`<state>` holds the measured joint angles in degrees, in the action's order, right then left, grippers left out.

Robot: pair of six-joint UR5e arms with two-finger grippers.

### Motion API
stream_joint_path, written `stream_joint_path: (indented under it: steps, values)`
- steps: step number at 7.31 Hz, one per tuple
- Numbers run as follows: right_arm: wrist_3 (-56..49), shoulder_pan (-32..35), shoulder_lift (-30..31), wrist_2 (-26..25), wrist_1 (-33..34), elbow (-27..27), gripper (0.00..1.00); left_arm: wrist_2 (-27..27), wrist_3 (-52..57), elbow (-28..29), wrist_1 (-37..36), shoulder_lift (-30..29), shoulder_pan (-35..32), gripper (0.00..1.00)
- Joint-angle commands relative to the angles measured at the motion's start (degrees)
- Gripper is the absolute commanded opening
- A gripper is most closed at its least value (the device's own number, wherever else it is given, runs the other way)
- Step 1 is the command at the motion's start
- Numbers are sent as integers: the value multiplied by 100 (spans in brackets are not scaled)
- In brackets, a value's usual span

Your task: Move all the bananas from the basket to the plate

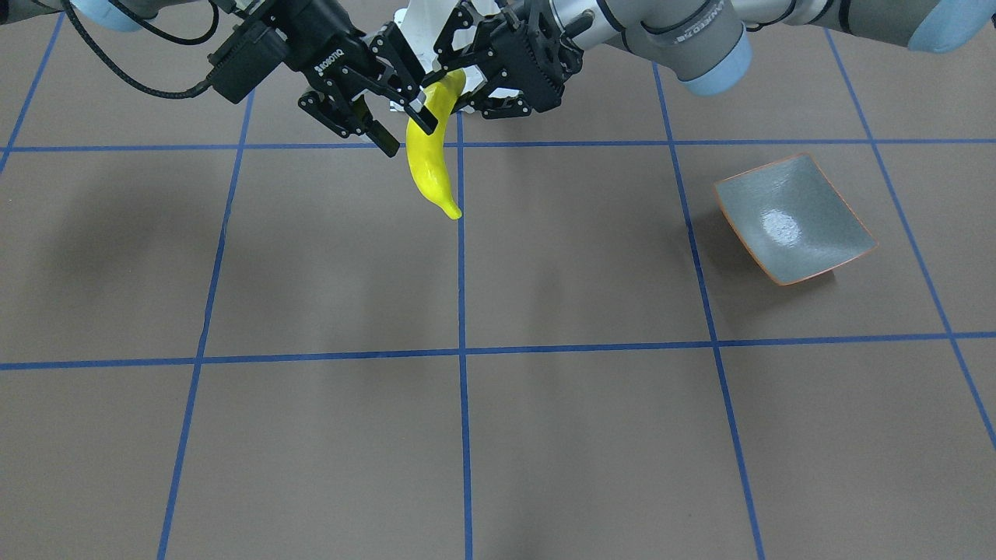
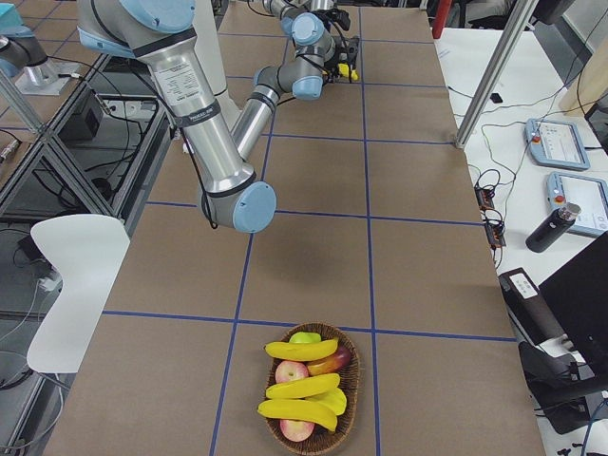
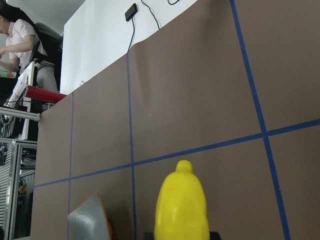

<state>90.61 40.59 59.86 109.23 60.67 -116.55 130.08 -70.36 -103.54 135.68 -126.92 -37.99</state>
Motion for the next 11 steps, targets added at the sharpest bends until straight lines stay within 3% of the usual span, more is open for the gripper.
stream_joint_path:
  steps: [1,4,7,9,11]
  values:
    - [-158,246,61,28,23,9,100,0,-101,-51,3,280,-24,0]
    - [-507,720,762,72,120,324,100,-18,-48,-762,-32,1666,-260,0]
    - [-2358,1396,1054,290,1462,676,100,-35,895,-992,-15,3159,-612,0]
    - [-3622,2072,1710,868,1448,844,100,-53,1776,-1001,-15,4048,-902,0]
    - [-5125,2915,2317,1484,1439,1071,100,-612,2402,-1001,-15,4726,-974,0]
